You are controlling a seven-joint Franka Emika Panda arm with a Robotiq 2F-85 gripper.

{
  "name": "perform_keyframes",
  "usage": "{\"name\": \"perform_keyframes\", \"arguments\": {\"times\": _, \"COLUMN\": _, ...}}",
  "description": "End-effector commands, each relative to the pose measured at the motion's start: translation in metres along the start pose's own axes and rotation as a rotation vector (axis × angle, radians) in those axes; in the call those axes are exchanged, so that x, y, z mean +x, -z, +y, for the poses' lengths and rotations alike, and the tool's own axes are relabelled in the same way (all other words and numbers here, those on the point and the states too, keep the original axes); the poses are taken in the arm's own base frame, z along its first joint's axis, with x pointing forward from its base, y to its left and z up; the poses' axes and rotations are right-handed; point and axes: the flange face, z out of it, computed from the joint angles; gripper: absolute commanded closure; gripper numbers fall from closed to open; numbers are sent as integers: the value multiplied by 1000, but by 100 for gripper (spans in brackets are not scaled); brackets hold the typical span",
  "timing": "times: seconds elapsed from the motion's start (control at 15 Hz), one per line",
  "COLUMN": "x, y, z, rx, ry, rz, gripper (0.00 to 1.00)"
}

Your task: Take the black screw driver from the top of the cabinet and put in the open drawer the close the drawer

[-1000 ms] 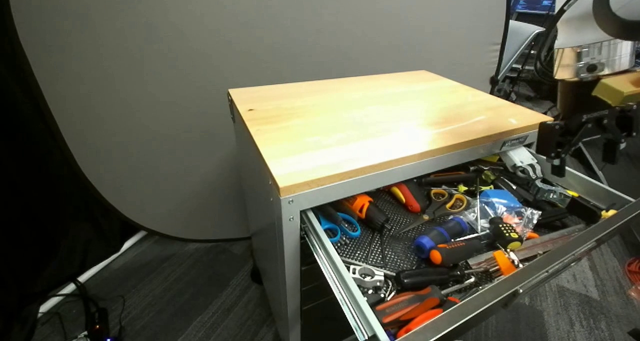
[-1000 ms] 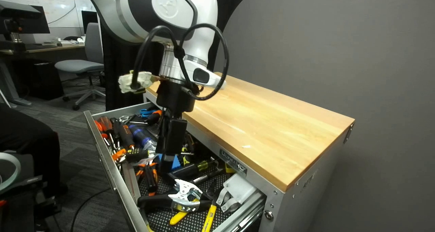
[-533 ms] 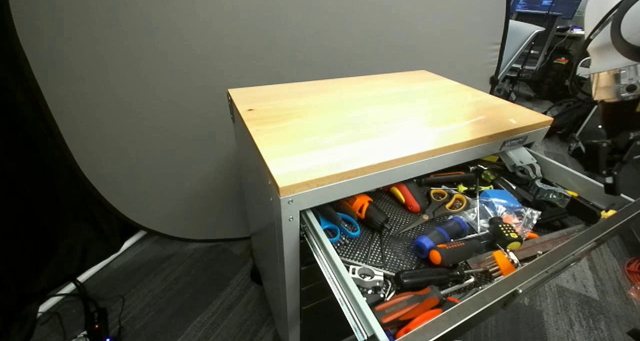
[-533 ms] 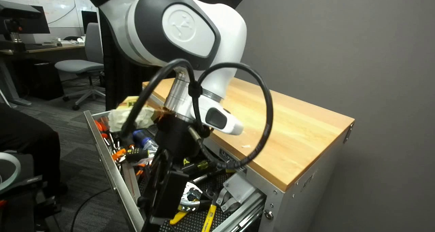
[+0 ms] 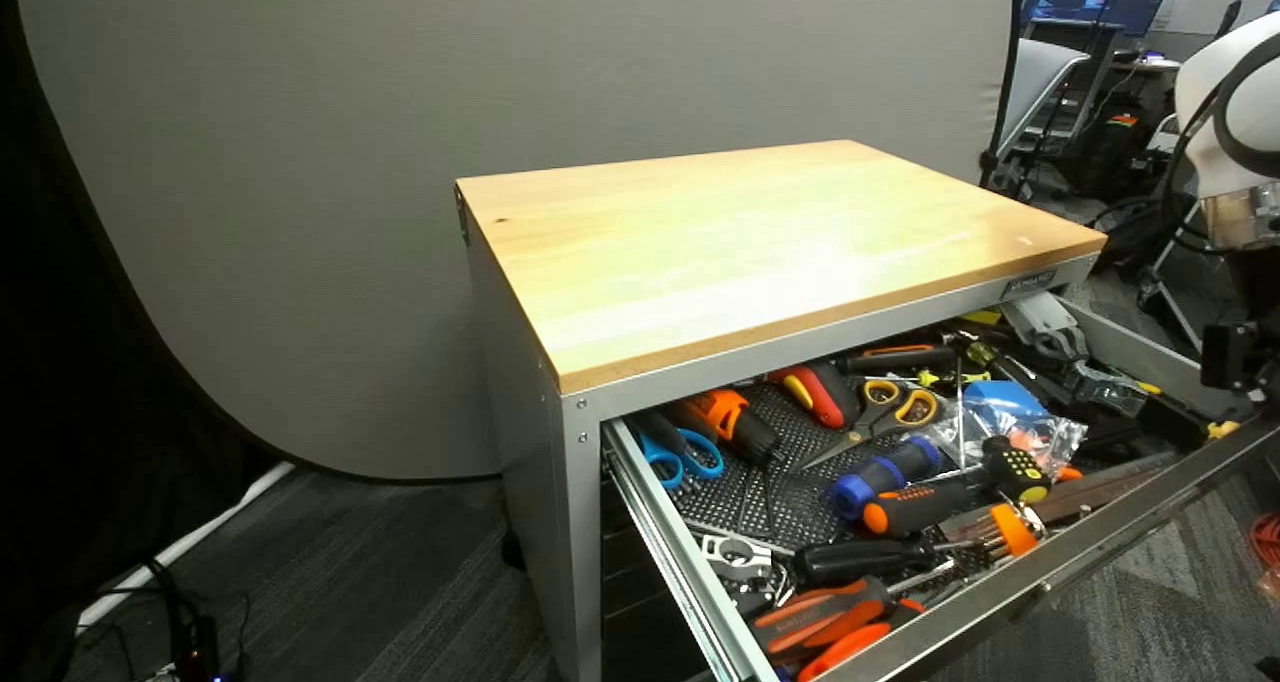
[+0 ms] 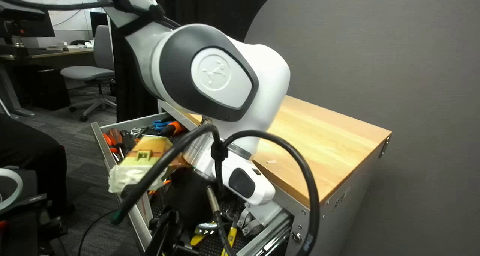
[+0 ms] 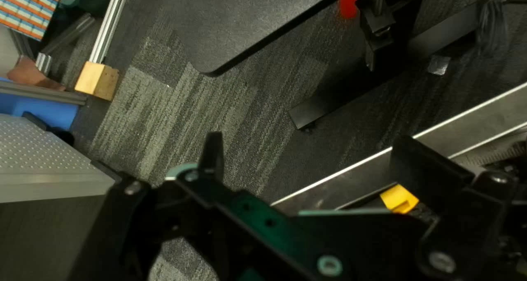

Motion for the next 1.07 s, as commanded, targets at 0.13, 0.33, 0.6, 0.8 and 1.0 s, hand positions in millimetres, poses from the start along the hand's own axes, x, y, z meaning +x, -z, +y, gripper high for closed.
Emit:
{"name": "perform_keyframes", "arguments": {"times": 0.13, "x": 13, "y": -13, "z": 19, "rx": -117, "ry": -110, "rz": -142, "gripper": 0}}
{"name": "perform_keyframes", "arguments": {"times": 0.33, "x": 19, "y": -17, "z": 29, "rx": -136, "ry": -141, "rz": -184, "gripper": 0}}
{"name": "perform_keyframes", "arguments": {"times": 0.6, "x": 29, "y": -27, "z": 24, "rx": -120, "ry": -153, "rz": -188, "gripper": 34}}
{"name": "perform_keyframes", "arguments": {"times": 0.8, "x": 35, "y": -28, "z": 13, "rx": -57, "ry": -195, "rz": -163, "gripper": 58}}
{"name": "perform_keyframes", "arguments": {"times": 1.0, "x": 39, "y": -29, "z": 5, "rx": 58, "ry": -273, "rz": -172, "gripper": 82}}
